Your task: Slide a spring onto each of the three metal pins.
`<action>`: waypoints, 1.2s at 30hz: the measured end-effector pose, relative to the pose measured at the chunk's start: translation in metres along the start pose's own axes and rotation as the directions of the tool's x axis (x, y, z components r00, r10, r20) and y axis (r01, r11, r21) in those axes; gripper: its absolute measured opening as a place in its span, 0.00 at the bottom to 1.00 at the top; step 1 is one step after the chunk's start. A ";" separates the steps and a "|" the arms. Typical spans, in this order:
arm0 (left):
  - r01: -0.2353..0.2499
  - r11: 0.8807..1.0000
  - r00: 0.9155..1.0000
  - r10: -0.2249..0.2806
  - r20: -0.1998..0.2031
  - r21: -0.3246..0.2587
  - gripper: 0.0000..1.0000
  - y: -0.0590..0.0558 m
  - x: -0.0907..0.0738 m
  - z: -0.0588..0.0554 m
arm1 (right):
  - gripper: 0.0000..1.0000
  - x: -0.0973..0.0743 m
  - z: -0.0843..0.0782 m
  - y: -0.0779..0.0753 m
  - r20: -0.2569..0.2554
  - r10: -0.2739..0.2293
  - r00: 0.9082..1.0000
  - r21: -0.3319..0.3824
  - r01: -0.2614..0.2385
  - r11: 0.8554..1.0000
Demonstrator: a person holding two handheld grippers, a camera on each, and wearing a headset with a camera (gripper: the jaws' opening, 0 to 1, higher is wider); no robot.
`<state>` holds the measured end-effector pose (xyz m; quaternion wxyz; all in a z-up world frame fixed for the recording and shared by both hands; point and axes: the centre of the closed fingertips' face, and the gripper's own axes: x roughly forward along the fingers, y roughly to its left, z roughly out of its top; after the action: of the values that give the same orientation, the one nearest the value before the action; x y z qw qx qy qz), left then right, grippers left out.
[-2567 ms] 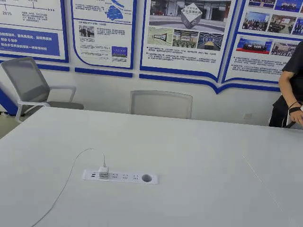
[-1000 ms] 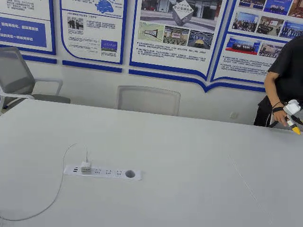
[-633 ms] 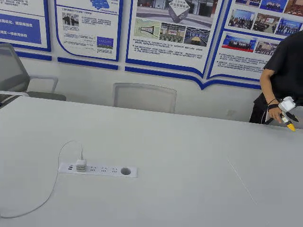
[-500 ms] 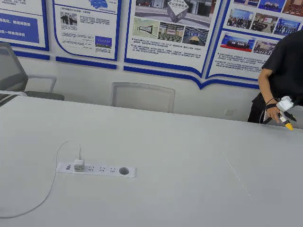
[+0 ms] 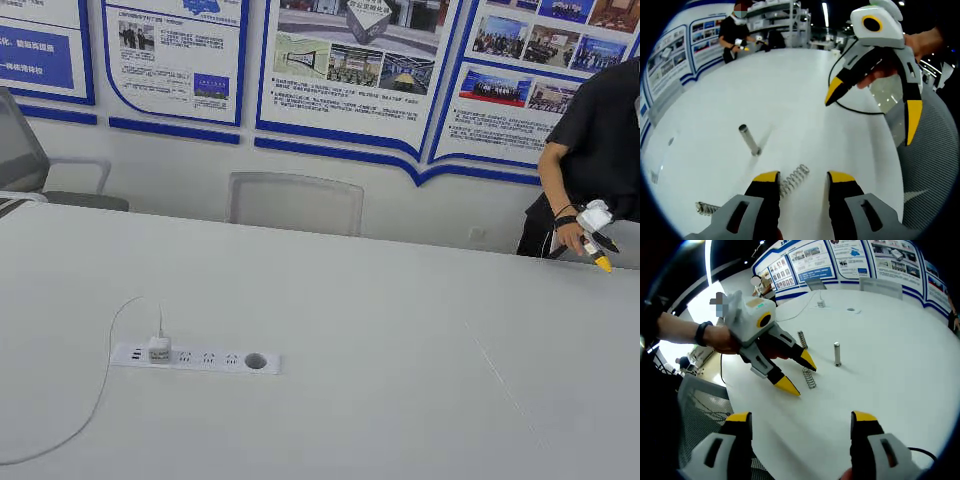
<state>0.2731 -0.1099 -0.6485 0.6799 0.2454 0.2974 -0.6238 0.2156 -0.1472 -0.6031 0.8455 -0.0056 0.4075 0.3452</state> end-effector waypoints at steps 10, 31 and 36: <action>-0.008 0.998 1.000 0.009 0.010 -0.056 0.23 -0.002 -0.008 -0.016 | 0.81 -0.001 -0.003 -0.002 -0.005 -0.003 1.000 0.004 0.003 1.000; -0.062 0.993 0.998 0.062 -0.005 -0.095 0.10 -0.011 -0.025 -0.033 | 0.80 0.005 -0.004 0.006 -0.013 0.019 1.000 0.015 -0.018 1.000; -0.075 0.987 0.997 0.078 0.017 -0.142 0.10 -0.013 -0.036 -0.036 | 0.79 0.008 -0.002 0.011 -0.017 0.031 0.999 0.004 -0.031 1.000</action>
<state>0.2546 -0.0601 -0.6477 0.7221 0.2010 0.3235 -0.5775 0.2112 -0.1343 -0.6069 0.8365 -0.0006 0.4153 0.3575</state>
